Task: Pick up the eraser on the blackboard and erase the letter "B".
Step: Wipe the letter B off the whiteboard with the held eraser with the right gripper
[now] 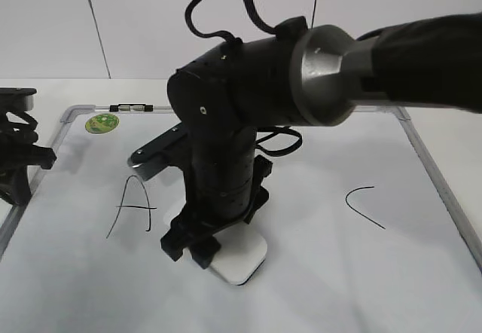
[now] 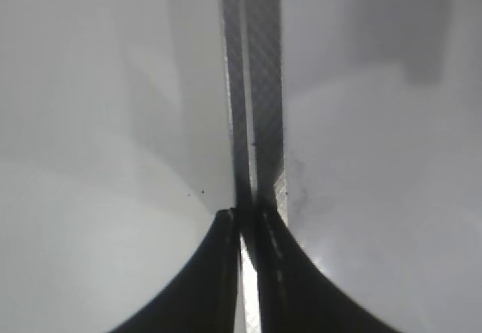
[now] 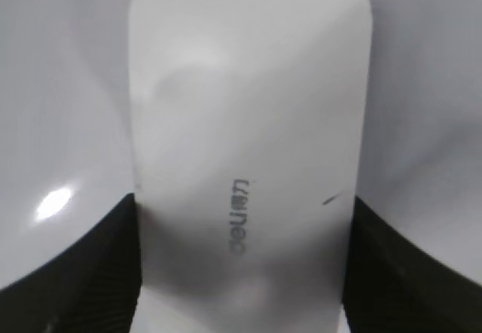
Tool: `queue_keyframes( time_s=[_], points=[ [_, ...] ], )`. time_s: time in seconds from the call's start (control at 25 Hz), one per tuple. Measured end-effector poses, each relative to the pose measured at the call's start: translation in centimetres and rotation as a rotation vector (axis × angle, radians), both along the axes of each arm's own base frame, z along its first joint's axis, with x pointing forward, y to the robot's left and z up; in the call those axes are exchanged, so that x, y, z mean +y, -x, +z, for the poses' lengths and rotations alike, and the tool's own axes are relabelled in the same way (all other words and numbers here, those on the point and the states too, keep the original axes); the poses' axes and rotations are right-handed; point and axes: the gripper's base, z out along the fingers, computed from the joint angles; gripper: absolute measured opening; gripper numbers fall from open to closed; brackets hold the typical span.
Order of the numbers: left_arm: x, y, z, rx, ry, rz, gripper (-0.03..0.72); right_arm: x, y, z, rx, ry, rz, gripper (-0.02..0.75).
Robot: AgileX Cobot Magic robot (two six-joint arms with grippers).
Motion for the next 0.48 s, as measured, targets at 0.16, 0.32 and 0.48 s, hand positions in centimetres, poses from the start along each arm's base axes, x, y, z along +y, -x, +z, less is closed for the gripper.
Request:
queue_keyframes(
  time_s=[0.16,0.32,0.48],
  points=[
    [0.0,0.0,0.0,0.0,0.0,0.0,0.029,-0.3,-1.8,0.2,-0.017,0.019,-0.032,0.519],
    [0.0,0.0,0.0,0.001,0.0,0.0,0.029,-0.4,-4.2,0.3,-0.025,0.024,-0.076,0.519],
    [0.0,0.0,0.0,0.004,0.0,0.0,0.029,-0.1,-4.9,0.5,-0.009,0.022,-0.096,0.519]
  ],
)
